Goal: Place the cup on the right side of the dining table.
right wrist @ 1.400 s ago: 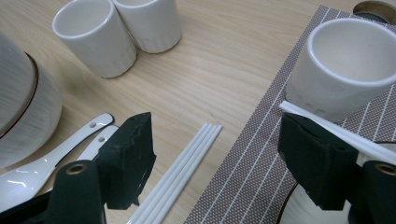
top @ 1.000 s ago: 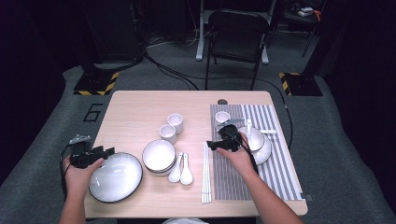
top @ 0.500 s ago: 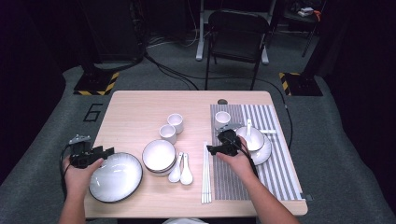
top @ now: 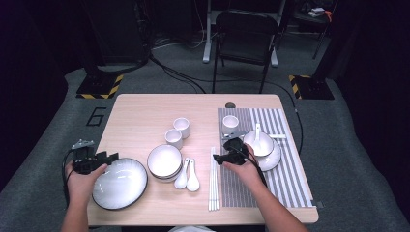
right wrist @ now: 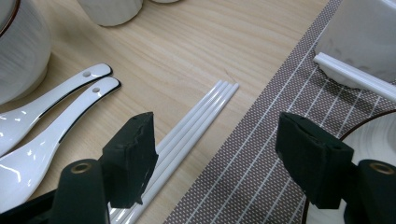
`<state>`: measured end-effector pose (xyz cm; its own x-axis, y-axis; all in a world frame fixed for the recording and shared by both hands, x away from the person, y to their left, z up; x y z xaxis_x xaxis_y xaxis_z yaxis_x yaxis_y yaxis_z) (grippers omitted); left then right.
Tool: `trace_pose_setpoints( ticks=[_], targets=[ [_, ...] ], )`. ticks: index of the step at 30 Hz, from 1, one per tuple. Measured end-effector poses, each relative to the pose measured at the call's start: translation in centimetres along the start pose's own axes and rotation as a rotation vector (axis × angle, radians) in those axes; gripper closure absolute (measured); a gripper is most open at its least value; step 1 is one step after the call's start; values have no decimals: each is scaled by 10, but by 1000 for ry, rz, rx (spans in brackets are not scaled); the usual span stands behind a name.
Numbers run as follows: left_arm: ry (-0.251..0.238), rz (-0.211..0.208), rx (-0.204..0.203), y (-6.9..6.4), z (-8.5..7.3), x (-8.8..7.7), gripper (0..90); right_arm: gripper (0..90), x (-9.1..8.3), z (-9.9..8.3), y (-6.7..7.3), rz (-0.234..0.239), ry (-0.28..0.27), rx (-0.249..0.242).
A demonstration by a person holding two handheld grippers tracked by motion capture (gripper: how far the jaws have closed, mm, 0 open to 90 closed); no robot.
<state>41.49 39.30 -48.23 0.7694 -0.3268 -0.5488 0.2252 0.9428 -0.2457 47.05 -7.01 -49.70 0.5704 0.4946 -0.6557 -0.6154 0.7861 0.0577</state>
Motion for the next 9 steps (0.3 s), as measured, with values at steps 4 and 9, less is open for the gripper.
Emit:
trace_pose_setpoints(
  ticks=[4, 9],
  targets=[
    [1, 2, -1, 0, 0, 0, 414, 285, 0, -2, 0, -1, 6, -12],
    [2, 4, 2, 1, 0, 1, 413, 285, 0, -3, 0, 4, 7, -5]
  ],
)
Point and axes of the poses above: each handheld gripper's, and its own axes: x roughly forward along the jaws, z roughly out of its top, y roughly to its left, the point moved 3 cm from there along x, roughly forward along the jaws, and after that the axes turned 6 degrees about -y, right-handed, at the moved point
